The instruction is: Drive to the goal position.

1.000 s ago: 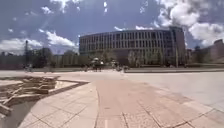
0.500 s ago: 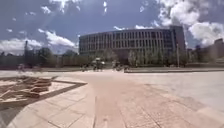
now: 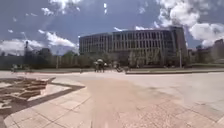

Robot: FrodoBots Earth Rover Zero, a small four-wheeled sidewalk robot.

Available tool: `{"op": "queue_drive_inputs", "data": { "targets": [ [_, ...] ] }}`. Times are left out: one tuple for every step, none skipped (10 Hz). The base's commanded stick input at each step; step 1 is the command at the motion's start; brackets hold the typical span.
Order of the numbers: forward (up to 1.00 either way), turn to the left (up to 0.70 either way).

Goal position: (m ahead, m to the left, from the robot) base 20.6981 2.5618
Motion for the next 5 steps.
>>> {"op": "queue_drive_inputs", "data": {
  "targets": [
    [0.7, 0.0],
    [0.7, 0.0],
    [0.7, 0.0],
    [0.7, 0.0],
    [0.7, 0.0]
  ]
}}
